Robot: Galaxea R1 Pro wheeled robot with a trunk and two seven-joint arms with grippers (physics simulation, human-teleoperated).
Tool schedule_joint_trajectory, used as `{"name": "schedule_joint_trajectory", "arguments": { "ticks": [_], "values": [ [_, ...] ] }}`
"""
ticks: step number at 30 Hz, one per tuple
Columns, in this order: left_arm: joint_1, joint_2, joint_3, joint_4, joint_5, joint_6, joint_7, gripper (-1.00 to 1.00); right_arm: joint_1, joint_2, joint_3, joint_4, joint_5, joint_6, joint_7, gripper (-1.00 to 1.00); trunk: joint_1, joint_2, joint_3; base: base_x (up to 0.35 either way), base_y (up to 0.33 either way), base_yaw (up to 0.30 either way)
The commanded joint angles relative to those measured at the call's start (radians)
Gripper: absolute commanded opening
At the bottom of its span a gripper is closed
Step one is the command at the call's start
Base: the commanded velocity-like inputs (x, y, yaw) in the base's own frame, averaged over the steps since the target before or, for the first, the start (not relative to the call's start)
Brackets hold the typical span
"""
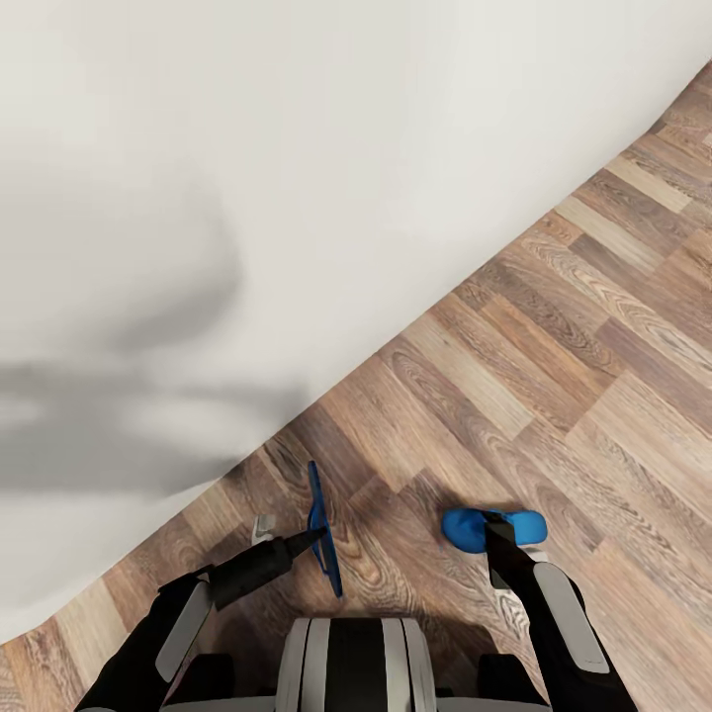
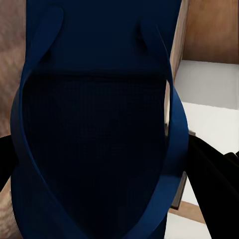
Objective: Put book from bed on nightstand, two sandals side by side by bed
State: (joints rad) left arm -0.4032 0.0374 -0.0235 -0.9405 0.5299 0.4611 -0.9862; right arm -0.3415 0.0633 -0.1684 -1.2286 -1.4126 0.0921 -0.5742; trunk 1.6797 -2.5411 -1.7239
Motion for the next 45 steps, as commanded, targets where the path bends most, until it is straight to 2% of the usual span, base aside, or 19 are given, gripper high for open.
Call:
{"name": "schedule_joint_trajectory", "arguments": {
  "ticks": [1,11,13,17,18,19,21,23,24,27,29,31,34,36,38,42,44,45],
  "values": [
    [0.0,0.001,-0.003,0.0,0.008,0.008,0.001,-1.0,0.0,0.001,-0.003,-0.002,-0.003,0.007,-0.003,-1.0,-0.001,0.0,0.004,0.0,0.0,0.0],
    [0.0,0.001,-0.003,0.0,0.008,0.008,0.001,-1.0,0.003,-0.006,-0.003,-0.004,-0.004,0.034,-0.004,-1.0,-0.005,0.002,0.042,0.0,0.0,0.0],
    [0.0,0.001,-0.003,0.0,0.008,0.009,0.001,-1.0,0.004,-0.008,-0.003,-0.006,-0.004,0.159,-0.004,-1.0,-0.006,0.003,0.05,0.0,0.0,0.0],
    [0.0,0.001,-0.003,0.0,0.007,0.008,0.001,-1.0,0.004,-0.014,-0.007,-0.018,-0.002,0.474,-0.004,-1.0,-0.008,0.004,0.065,0.0,0.0,0.0],
    [0.0,0.001,-0.003,0.0,0.007,0.008,0.001,-1.0,0.005,-0.031,-0.011,-0.034,-0.002,0.557,-0.004,-1.0,-0.008,0.004,0.069,0.0,0.0,0.0],
    [0.0,0.001,-0.003,0.0,0.007,0.008,0.001,-1.0,0.005,-0.076,-0.009,-0.06,-0.001,0.612,-0.001,-1.0,-0.009,0.004,0.073,0.0,0.0,0.0],
    [0.0,0.001,-0.004,0.0,0.007,0.009,0.001,-1.0,0.004,-0.167,-0.006,-0.082,-0.002,0.666,0.024,-1.0,-0.01,0.005,0.081,0.0,0.0,0.0],
    [0.0,0.001,-0.004,0.0,0.007,0.008,0.001,-1.0,0.004,-0.254,-0.004,-0.091,-0.002,0.713,0.095,-1.0,-0.01,0.005,0.089,0.0,0.0,0.0],
    [0.0,0.001,-0.004,0.0,0.007,0.008,0.001,-1.0,0.004,-0.288,-0.004,-0.092,-0.001,0.736,0.146,-1.0,-0.011,0.005,0.092,0.0,0.0,0.0],
    [0.0,0.001,-0.004,0.0,0.007,0.009,0.001,-1.0,0.004,-0.37,-0.005,-0.08,0.0,0.785,0.295,-1.0,-0.012,0.006,0.104,0.0,0.0,0.0],
    [0.0,0.001,-0.004,0.0,0.007,0.008,0.001,-1.0,0.004,-0.42,-0.005,-0.061,0.005,0.796,0.348,-1.0,-0.013,0.007,0.112,0.0,0.0,0.0],
    [0.0,0.001,-0.004,0.0,0.008,0.008,0.001,-1.0,0.005,-0.453,-0.005,-0.049,0.028,0.801,0.373,-1.0,-0.014,0.007,0.12,0.0,0.0,0.0],
    [0.0,0.001,-0.004,0.0,0.007,0.009,0.0,-1.0,0.005,-0.467,-0.004,-0.051,0.149,0.803,0.383,-1.0,-0.015,0.008,0.131,0.0,0.0,0.0],
    [0.0,0.001,-0.004,0.0,0.008,0.008,0.001,-1.0,0.005,-0.469,-0.002,-0.053,0.281,0.801,0.384,-1.0,-0.016,0.008,0.139,0.0,0.0,0.0],
    [0.0,0.001,-0.004,0.0,0.007,0.008,0.001,-1.0,0.005,-0.466,-0.001,-0.067,0.462,0.794,0.38,-1.0,-0.017,0.009,0.147,0.0,0.0,0.0],
    [0.0,0.001,-0.004,0.0,0.007,0.008,0.001,-1.0,0.005,-0.452,-0.002,-0.078,0.961,0.767,0.377,-1.0,-0.019,0.01,0.162,0.0,0.0,0.0],
    [0.0,0.001,-0.004,0.0,0.007,0.008,0.001,-1.0,0.005,-0.423,-0.006,-0.081,1.147,0.738,0.384,-1.0,-0.02,0.01,0.17,0.0,0.0,0.0],
    [0.0,0.001,-0.004,0.0,0.007,0.008,0.001,-1.0,0.005,-0.415,-0.007,-0.082,1.177,0.725,0.389,-1.0,-0.02,0.01,0.174,0.0,0.0,0.0]
  ]
}}
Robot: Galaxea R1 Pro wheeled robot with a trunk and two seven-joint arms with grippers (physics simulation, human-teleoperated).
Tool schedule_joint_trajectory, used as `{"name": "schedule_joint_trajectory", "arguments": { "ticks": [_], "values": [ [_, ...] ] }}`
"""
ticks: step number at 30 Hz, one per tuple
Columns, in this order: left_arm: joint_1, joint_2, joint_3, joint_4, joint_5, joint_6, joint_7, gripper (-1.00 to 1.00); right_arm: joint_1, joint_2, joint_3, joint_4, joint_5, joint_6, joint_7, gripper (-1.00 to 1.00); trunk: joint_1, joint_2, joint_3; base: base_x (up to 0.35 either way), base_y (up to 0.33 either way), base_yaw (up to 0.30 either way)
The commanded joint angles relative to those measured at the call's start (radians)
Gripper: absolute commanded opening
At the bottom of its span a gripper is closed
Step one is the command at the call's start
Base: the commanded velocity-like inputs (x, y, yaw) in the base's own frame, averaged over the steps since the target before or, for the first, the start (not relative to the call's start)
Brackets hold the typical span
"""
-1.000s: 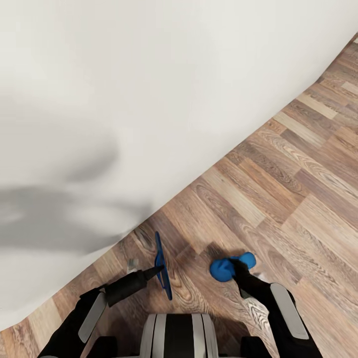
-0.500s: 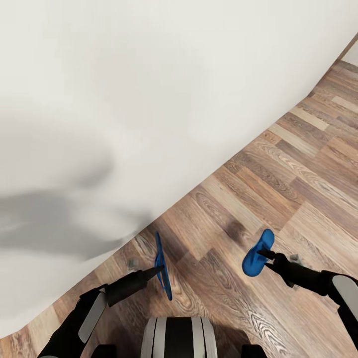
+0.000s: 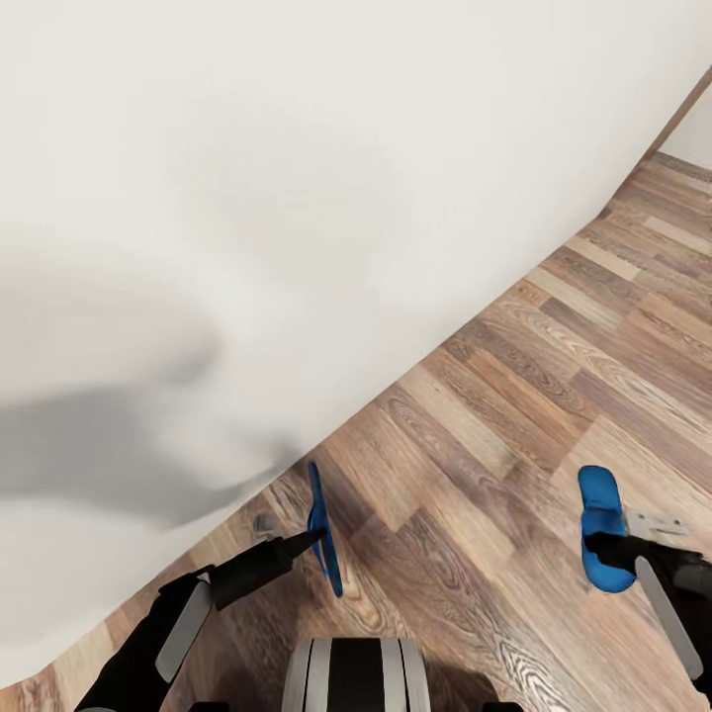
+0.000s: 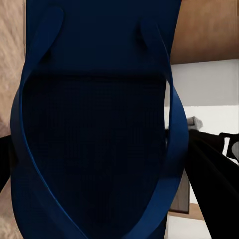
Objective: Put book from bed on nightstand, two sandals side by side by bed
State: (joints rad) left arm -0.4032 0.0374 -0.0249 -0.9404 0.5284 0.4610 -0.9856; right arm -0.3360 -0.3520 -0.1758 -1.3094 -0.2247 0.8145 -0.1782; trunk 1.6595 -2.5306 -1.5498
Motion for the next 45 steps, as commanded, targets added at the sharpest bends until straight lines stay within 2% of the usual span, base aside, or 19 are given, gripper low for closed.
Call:
{"name": "schedule_joint_trajectory", "arguments": {
  "ticks": [1,2,4,6,7,9,11,14,16,20,22,45],
  "values": [
    [0.0,0.001,-0.003,0.0,0.009,0.008,0.001,-1.0,0.0,0.004,-0.001,-0.002,0.0,-0.005,0.009,-1.0,-0.001,0.0,0.003,0.0,0.0,0.0],
    [0.0,0.001,-0.003,0.0,0.009,0.009,0.001,-1.0,0.0,0.006,-0.002,-0.003,-0.012,-0.011,0.048,-1.0,-0.001,0.0,0.007,0.0,0.0,0.0],
    [0.0,0.001,-0.003,0.0,0.009,0.009,0.001,-1.0,0.002,0.002,-0.004,0.002,-0.107,-0.017,0.268,-1.0,-0.002,0.001,0.015,0.0,0.0,0.0],
    [0.0,0.001,-0.003,0.0,0.009,0.009,0.001,-1.0,0.003,-0.001,-0.005,0.007,-0.172,-0.019,0.5,-1.0,-0.003,0.001,0.023,0.0,0.0,0.0],
    [0.0,0.001,-0.004,0.0,0.008,0.009,0.001,-1.0,0.003,-0.004,-0.005,0.008,-0.195,-0.02,0.672,-1.0,-0.003,0.001,0.027,0.0,0.0,0.0],
    [0.0,0.0,-0.004,0.0,0.008,0.008,0.001,-1.0,0.003,-0.015,-0.006,0.012,-0.209,-0.021,0.866,-1.0,-0.004,0.002,0.034,0.0,0.0,0.0],
    [0.0,0.0,-0.004,0.0,0.008,0.009,0.001,-1.0,0.003,-0.03,-0.008,0.036,-0.216,-0.022,0.999,-1.0,-0.005,0.002,0.042,0.0,0.0,0.0],
    [0.0,-0.001,-0.005,0.0,0.008,0.009,0.001,-1.0,0.003,-0.039,-0.01,0.102,-0.218,-0.024,1.046,-1.0,-0.006,0.003,0.054,0.0,0.0,0.0],
    [0.0,-0.004,-0.006,0.0,0.008,0.009,0.001,-1.0,0.003,-0.04,-0.011,0.145,-0.218,-0.024,1.051,-1.0,-0.007,0.004,0.061,0.0,0.0,0.0],
    [0.0,-0.012,-0.006,0.0,0.007,0.009,0.001,-1.0,0.003,-0.042,-0.02,0.307,-0.215,-0.038,1.059,-1.0,-0.009,0.004,0.077,0.0,0.0,0.0],
    [0.0,-0.013,-0.006,0.0,0.007,0.009,0.001,-1.0,0.003,-0.044,-0.021,0.327,-0.215,-0.04,1.063,-1.0,-0.01,0.005,0.085,0.0,0.0,0.0],
    [0.0,-0.014,-0.008,0.0,0.008,0.008,0.022,-1.0,0.003,-0.05,-0.02,0.342,-0.214,-0.046,1.065,-1.0,-0.02,0.01,0.174,0.0,0.0,0.0]
  ]
}}
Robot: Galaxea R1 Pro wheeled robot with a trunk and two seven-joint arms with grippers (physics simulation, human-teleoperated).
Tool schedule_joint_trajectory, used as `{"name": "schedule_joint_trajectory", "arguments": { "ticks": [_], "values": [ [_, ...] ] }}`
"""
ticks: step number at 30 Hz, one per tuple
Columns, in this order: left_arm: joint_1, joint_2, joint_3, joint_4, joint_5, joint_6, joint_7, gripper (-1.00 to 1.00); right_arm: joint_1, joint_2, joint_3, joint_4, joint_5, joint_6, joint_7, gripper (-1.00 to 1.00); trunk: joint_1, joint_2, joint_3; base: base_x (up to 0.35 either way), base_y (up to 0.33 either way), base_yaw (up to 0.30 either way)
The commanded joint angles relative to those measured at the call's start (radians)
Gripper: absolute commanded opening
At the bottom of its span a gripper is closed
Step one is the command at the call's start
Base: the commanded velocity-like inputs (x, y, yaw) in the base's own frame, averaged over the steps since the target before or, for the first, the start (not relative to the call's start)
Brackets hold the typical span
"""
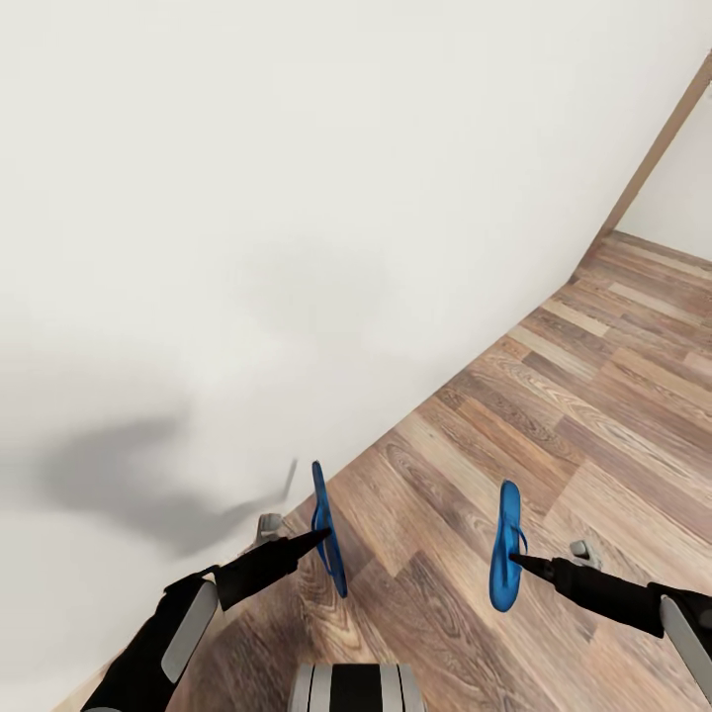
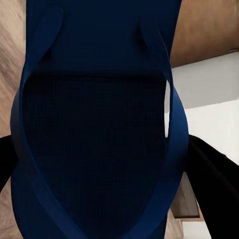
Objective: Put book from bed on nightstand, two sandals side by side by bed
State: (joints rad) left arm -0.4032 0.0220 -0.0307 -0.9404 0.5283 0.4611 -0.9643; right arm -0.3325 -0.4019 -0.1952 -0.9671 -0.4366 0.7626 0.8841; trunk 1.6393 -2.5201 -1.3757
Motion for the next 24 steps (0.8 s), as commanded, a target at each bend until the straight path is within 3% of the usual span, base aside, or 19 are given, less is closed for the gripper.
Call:
{"name": "schedule_joint_trajectory", "arguments": {
  "ticks": [1,8,11,15,17,19,24],
  "values": [
    [0.0,0.001,-0.003,0.0,0.009,0.008,0.001,-1.0,0.0,0.0,-0.001,0.0,-0.002,0.006,0.003,-1.0,-0.001,0.0,0.003,0.0,0.0,0.0],
    [0.0,0.001,-0.002,0.0,0.008,0.008,0.001,-1.0,0.0,0.0,0.001,0.001,-0.002,-0.015,0.002,-1.0,-0.004,0.002,0.03,0.0,0.0,0.0],
    [0.0,0.001,-0.002,0.004,0.007,0.008,0.008,-1.0,0.0,0.001,0.003,0.004,-0.001,-0.089,0.002,-1.0,-0.005,0.002,0.042,0.0,0.0,0.0],
    [0.0,0.001,-0.004,0.007,0.003,-0.004,0.087,-1.0,0.0,0.002,0.003,0.045,-0.001,-0.118,0.003,-1.0,-0.007,0.003,0.057,0.0,0.0,0.0],
    [0.0,0.003,-0.004,0.024,-0.004,-0.014,0.114,-1.0,0.001,0.002,0.003,0.112,0.0,-0.123,0.003,-1.0,-0.008,0.004,0.065,0.0,0.0,0.0],
    [0.0,0.005,-0.003,0.081,-0.042,-0.033,0.121,-1.0,0.001,0.002,0.004,0.22,0.001,-0.144,0.003,-1.0,-0.009,0.004,0.073,0.0,0.0,0.0],
    [0.0,0.001,-0.007,0.241,-0.192,-0.193,0.125,-1.0,0.001,0.003,0.006,0.411,0.002,-0.403,0.006,-1.0,-0.011,0.005,0.092,0.0,0.0,0.0]
  ]
}}
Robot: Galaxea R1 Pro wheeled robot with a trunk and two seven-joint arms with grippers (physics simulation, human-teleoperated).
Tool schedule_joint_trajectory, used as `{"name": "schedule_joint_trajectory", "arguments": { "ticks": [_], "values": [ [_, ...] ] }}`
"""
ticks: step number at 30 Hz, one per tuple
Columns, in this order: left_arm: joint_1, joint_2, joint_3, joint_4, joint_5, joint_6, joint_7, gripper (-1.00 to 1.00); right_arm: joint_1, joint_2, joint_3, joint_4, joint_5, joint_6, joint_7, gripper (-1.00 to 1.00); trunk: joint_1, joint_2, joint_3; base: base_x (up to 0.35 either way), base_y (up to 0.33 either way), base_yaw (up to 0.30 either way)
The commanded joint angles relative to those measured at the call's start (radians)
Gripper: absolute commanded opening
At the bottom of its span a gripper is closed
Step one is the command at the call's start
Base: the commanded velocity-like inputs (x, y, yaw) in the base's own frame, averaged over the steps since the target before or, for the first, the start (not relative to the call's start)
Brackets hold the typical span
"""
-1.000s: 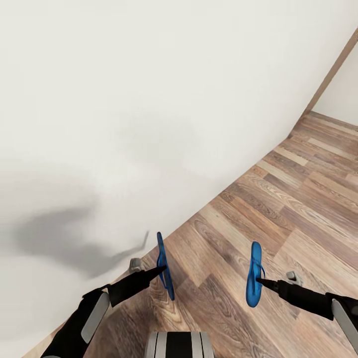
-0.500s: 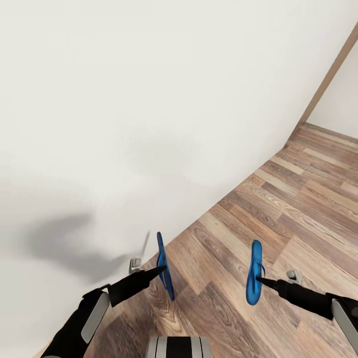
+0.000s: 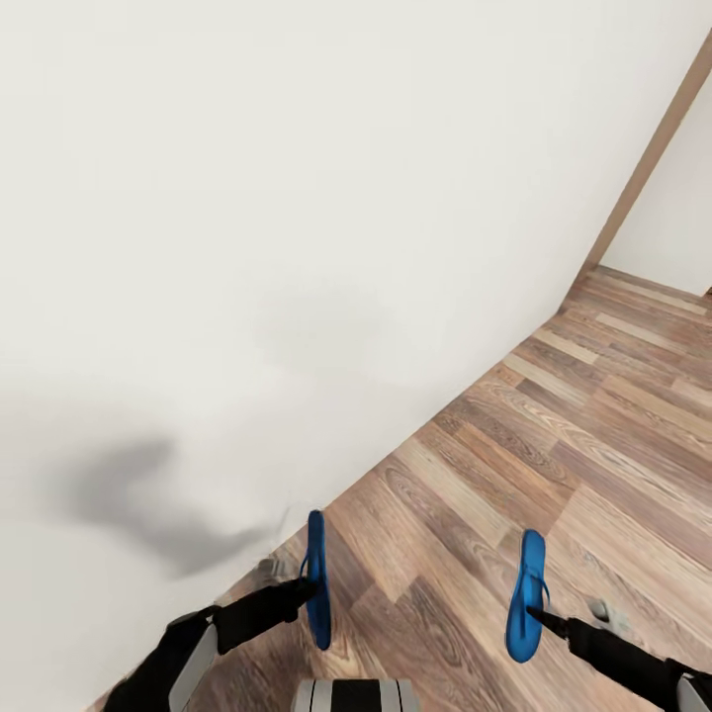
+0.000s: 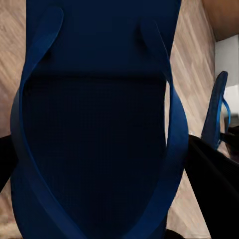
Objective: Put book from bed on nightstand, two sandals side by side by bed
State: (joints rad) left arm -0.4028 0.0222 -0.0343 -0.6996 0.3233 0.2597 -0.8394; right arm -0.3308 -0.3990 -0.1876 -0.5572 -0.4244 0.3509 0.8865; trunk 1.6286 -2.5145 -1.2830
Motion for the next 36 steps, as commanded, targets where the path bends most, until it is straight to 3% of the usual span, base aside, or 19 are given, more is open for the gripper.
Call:
{"name": "schedule_joint_trajectory", "arguments": {
  "ticks": [1,5,11,15,20,23,28,36],
  "values": [
    [-0.001,0.0,-0.003,0.021,-0.004,-0.015,0.0,-1.0,-0.001,0.0,-0.001,0.026,-0.009,-0.025,0.004,-1.0,-0.001,0.0,0.003,0.0,0.0,0.0],
    [-0.001,-0.001,-0.004,0.054,-0.03,-0.051,0.001,-1.0,-0.001,0.001,0.0,0.077,-0.008,-0.076,0.005,-1.0,-0.002,0.001,0.019,0.0,0.0,0.0],
    [-0.001,-0.001,-0.004,0.076,-0.035,-0.064,0.009,-1.0,-0.001,0.0,0.0,0.099,-0.008,-0.086,0.004,-1.0,-0.005,0.002,0.042,0.0,0.0,0.0],
    [-0.001,-0.001,-0.004,0.132,-0.037,-0.112,0.046,-1.0,-0.001,0.0,0.001,0.101,-0.005,-0.088,0.003,-1.0,-0.007,0.003,0.058,0.0,0.0,0.0],
    [-0.001,-0.022,-0.005,0.174,-0.038,-0.179,0.124,-1.0,-0.001,0.006,0.002,0.102,0.065,-0.089,0.003,-1.0,-0.009,0.004,0.077,0.0,0.0,0.0],
    [-0.001,-0.026,-0.004,0.228,-0.039,-0.202,0.134,-1.0,-0.001,0.009,0.002,0.102,0.092,-0.089,0.003,-1.0,-0.011,0.005,0.088,0.0,0.0,0.0],
    [-0.001,-0.027,-0.004,0.316,-0.039,-0.305,0.137,-1.0,-0.001,0.011,0.003,0.102,0.102,-0.089,0.002,-1.0,-0.013,0.006,0.108,0.0,0.0,0.0],
    [-0.001,-0.027,-0.004,0.335,-0.039,-0.33,0.138,-1.0,-0.001,0.012,0.003,0.102,0.103,-0.123,0.003,-1.0,-0.016,0.008,0.139,0.0,0.0,0.0]
  ]
}}
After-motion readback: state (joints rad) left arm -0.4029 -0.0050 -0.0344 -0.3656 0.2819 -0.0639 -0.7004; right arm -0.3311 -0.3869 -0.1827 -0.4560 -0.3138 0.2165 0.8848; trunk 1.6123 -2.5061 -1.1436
